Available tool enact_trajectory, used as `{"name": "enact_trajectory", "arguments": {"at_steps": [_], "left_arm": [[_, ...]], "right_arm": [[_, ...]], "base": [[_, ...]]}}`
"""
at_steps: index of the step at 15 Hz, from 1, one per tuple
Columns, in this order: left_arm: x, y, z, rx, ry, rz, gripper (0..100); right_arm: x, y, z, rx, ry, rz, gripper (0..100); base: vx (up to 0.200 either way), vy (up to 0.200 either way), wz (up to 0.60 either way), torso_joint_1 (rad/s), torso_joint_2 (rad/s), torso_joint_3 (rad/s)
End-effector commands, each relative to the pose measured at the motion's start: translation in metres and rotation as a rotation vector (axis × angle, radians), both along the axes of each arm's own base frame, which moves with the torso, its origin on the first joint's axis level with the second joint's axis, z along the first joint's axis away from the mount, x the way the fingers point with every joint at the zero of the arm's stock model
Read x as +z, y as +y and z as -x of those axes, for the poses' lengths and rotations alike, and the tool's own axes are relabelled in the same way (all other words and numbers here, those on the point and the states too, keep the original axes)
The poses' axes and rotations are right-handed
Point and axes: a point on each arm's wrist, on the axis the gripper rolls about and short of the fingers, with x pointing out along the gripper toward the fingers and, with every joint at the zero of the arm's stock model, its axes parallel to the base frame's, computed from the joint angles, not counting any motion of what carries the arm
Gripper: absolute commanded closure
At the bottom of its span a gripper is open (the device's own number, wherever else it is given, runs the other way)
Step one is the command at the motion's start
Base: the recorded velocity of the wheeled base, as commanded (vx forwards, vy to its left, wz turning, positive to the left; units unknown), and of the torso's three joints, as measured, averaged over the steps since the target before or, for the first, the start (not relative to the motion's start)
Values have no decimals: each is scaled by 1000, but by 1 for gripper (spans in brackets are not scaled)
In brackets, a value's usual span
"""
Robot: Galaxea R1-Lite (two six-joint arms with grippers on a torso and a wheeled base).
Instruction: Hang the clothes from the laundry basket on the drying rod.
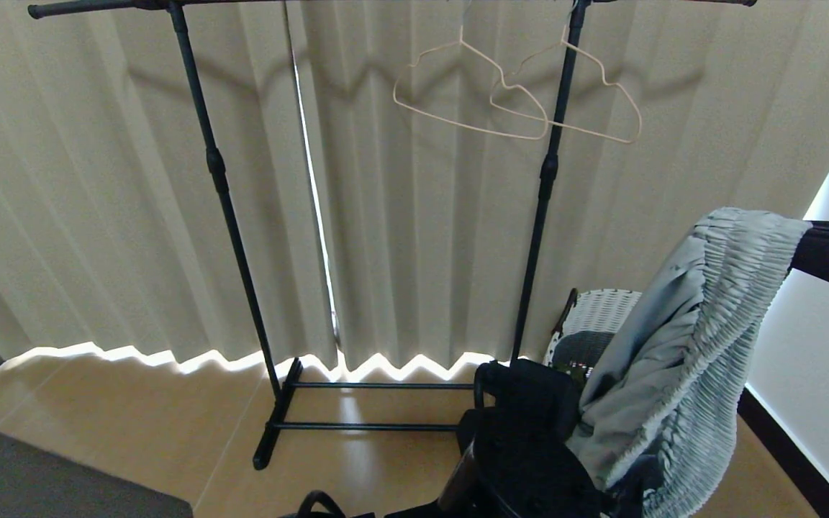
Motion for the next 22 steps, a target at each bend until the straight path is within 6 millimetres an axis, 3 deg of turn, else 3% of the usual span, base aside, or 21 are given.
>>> {"name": "enact_trajectory", "arguments": {"at_steps": [1,5,6,10,14,16,22], "left_arm": [[-18,0,-1,20,16,-58,0],[-26,8,3,29,25,-98,0],[-26,10,3,29,27,-100,100],[-20,18,6,52,-7,-64,100],[30,56,21,6,-122,54,100],[79,99,32,-23,-154,108,100],[152,211,56,5,-217,177,100]], "right_arm": [[1,0,1,0,-4,-1,100],[1,0,0,0,-4,-1,100],[0,0,0,-1,-3,-1,100],[-1,1,-2,-3,7,5,100],[-7,5,-11,-4,34,20,100],[-11,11,-20,6,54,32,100],[-8,50,-45,118,-2,3,100]], "base": [[0,0,0,0,0,0],[0,0,0,0,0,0],[0,0,0,0,0,0],[0,0,0,0,0,0],[0,0,0,0,0,0],[0,0,0,0,0,0],[0,0,0,0,0,0]]}}
